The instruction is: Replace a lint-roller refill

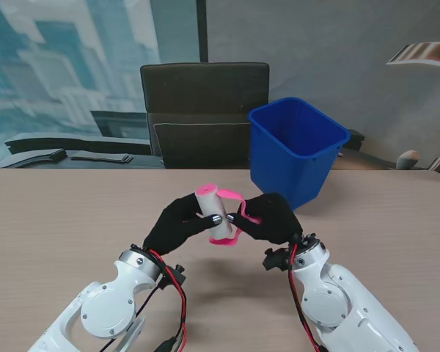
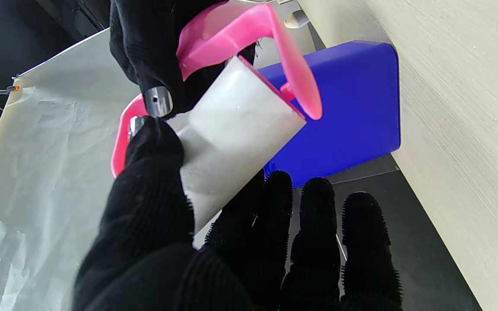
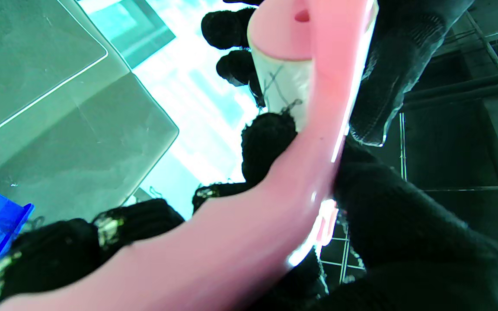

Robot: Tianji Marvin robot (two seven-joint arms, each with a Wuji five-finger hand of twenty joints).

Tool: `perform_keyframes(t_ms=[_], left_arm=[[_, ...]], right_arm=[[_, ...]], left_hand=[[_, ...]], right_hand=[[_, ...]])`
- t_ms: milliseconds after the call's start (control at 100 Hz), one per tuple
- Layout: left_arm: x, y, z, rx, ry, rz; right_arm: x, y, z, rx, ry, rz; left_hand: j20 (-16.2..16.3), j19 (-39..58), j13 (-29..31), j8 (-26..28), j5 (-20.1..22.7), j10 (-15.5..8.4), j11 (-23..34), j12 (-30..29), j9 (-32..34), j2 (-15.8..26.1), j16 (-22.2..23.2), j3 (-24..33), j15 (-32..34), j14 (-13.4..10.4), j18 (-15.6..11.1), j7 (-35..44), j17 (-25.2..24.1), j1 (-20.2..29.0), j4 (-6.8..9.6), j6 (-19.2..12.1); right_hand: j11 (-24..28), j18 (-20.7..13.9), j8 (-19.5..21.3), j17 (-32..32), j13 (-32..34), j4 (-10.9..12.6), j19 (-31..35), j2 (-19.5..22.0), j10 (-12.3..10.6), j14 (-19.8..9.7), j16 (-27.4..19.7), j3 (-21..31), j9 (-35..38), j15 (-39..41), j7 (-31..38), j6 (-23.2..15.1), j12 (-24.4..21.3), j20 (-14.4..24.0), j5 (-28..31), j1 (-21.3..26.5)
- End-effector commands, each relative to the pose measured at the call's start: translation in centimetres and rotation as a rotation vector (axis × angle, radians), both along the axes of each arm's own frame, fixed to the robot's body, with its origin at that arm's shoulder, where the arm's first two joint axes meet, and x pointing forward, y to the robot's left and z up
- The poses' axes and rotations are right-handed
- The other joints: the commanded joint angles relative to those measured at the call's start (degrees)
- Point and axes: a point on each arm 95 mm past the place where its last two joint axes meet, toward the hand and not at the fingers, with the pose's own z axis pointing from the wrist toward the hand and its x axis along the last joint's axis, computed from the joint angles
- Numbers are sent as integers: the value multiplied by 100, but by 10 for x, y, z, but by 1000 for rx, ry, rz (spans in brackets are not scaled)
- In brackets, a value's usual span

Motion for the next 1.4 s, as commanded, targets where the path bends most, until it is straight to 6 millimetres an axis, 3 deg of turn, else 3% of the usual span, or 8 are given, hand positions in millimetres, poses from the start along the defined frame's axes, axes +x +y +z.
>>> perform_keyframes(t_ms=[0,480,520,770,1000,1390], left_arm=[[-1,-2,-2,12,15,-21],[0,0,-4,39,26,-47],[0,1,-4,38,23,-48],[-1,3,-3,23,25,-58],[-2,3,-2,11,25,-66],[-4,3,-2,-6,37,-79]], right_arm=[[-3,3,4,-2,-6,12],[-6,0,6,-9,-4,25],[-6,-1,6,-11,-3,26],[-7,-3,6,-15,-6,29],[-8,-2,6,-13,-2,36],[-8,-3,6,-15,-1,35]], left_hand=[[-61,201,16,447,294,-334,120,127,-158,814,80,677,145,-159,-199,1414,-33,1104,352,-1139],[-79,192,20,519,287,-289,92,117,-130,843,66,665,119,-128,-164,1391,-37,1099,368,-1105],[-81,192,-14,556,271,-284,87,118,-131,846,69,662,112,4,-164,1394,-38,1092,373,-1106],[-98,151,-48,915,167,-216,68,137,-128,1000,82,673,107,50,-147,1431,-81,1083,376,-1015],[-62,141,-49,1607,73,-190,58,203,-137,1241,109,423,110,56,-141,1321,-88,1256,348,-939],[-49,135,-34,1848,15,-128,72,241,-117,1344,129,336,135,92,-122,1379,-100,1285,338,-866]], right_hand=[[634,-4658,71,203,40,216,1139,302,-328,-3935,144,46,202,659,30,5,106,75,337,1],[634,-4658,75,203,40,218,1139,292,-322,-3936,151,52,203,657,11,3,101,75,322,-1],[634,-4658,75,203,40,219,1139,288,-316,-3932,152,57,203,658,7,8,100,75,321,2],[635,-4658,72,203,40,217,1139,282,-315,-3924,152,73,202,659,-3,16,98,76,322,-6],[635,-4658,72,203,40,214,1139,280,-315,-3918,151,83,202,660,-6,14,97,76,320,-12],[636,-4658,72,203,40,209,1139,278,-315,-3915,150,97,202,661,-11,13,96,76,316,-23]])
